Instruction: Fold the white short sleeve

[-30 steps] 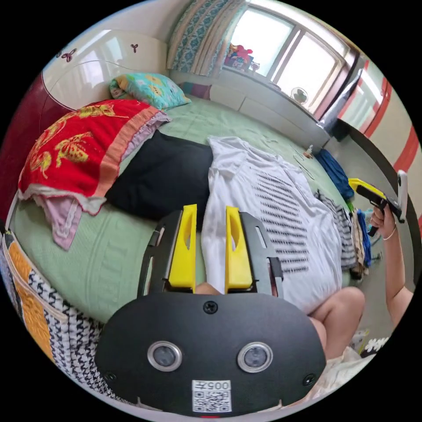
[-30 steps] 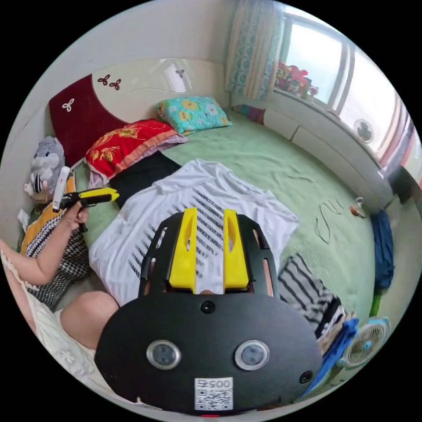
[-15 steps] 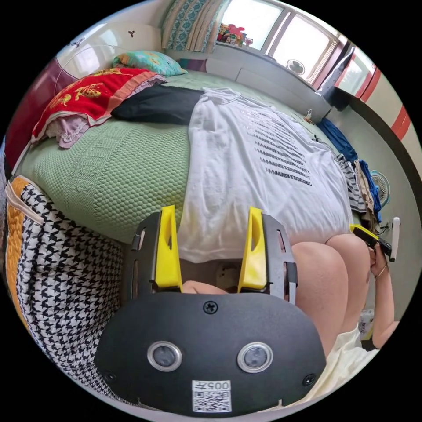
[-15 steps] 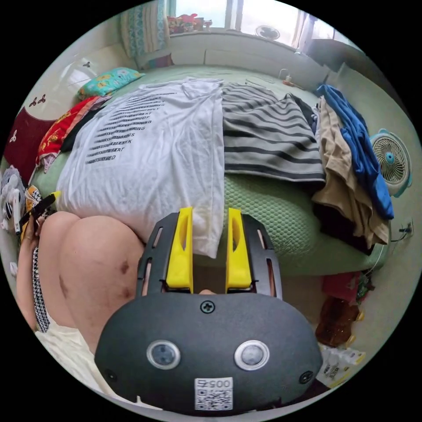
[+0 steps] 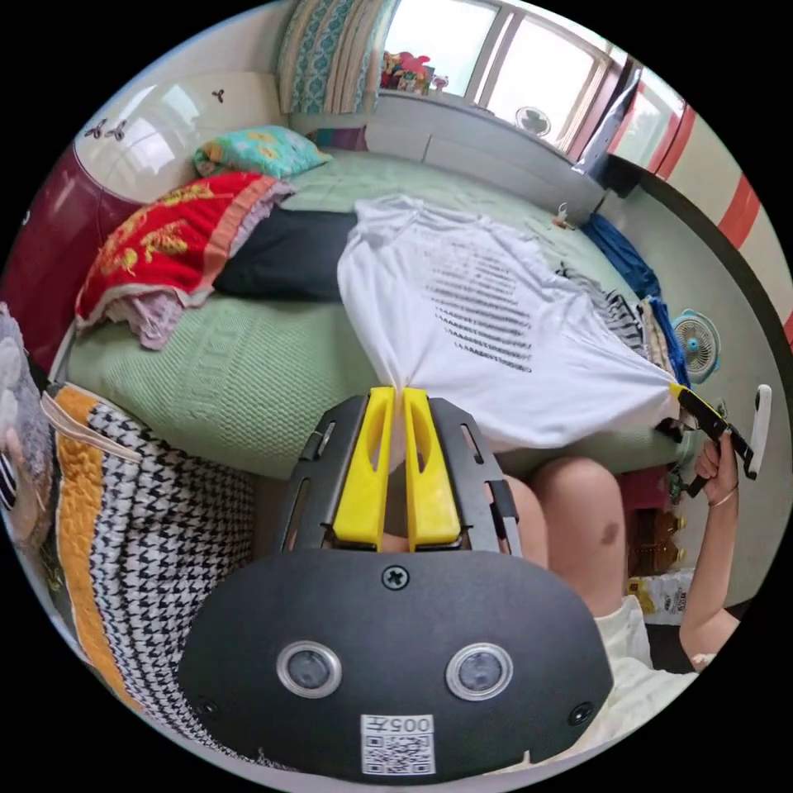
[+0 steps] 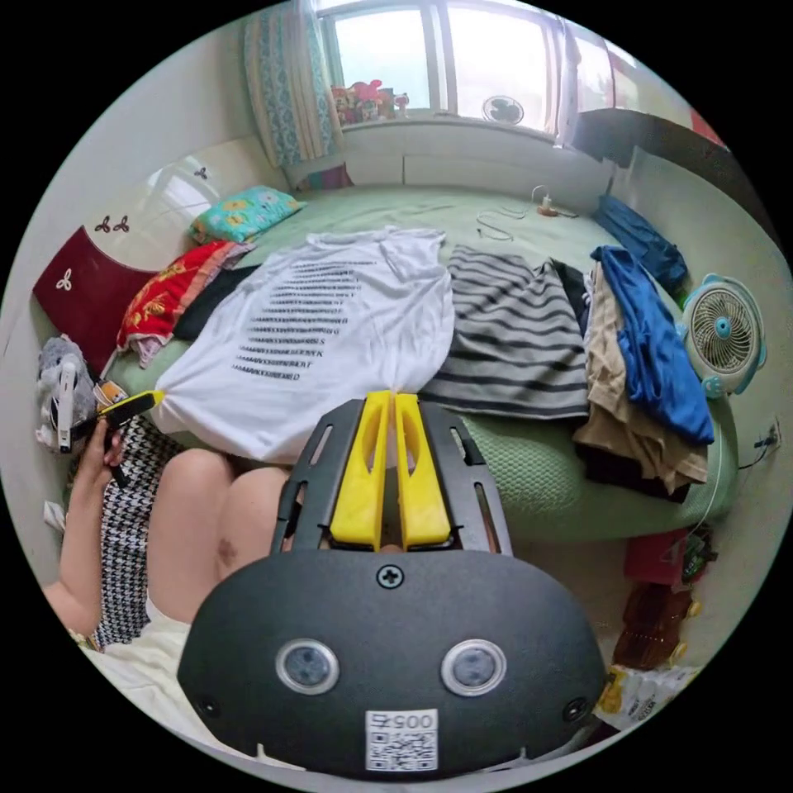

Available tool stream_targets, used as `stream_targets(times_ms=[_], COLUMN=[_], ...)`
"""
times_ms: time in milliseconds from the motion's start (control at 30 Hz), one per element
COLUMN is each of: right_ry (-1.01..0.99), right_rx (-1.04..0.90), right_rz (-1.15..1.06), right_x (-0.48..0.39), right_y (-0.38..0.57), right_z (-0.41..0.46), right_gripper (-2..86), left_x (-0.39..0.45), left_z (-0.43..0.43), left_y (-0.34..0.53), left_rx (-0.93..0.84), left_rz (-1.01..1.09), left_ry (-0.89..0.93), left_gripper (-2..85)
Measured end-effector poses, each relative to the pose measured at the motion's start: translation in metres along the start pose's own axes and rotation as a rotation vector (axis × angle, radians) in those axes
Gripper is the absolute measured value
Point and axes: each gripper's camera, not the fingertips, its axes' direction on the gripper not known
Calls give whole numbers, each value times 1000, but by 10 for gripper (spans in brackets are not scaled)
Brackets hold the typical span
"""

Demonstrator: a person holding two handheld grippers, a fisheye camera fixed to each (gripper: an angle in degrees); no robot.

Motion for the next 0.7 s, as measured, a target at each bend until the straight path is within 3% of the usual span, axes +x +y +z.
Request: stream_targets(times_ms=[167, 367, 533, 700], right_ry=[-18, -99, -120, -88], right_rx=[-16, -147, -237, -459], right_rz=[-7, 23, 32, -23], right_x=[14, 34, 39, 52], right_y=[14, 74, 100, 105], right_z=[-58, -87, -52, -5], right_gripper=[-17, -17, -15, 21], left_x=[8, 0, -6, -31], left_z=[-56, -62, -11, 8], left_y=[18, 70, 78, 73], left_rx=[-39, -121, -178, -255], left_rz=[35, -20, -21, -50], left_ry=[50, 146, 144, 81], left_gripper=[23, 29, 47, 106])
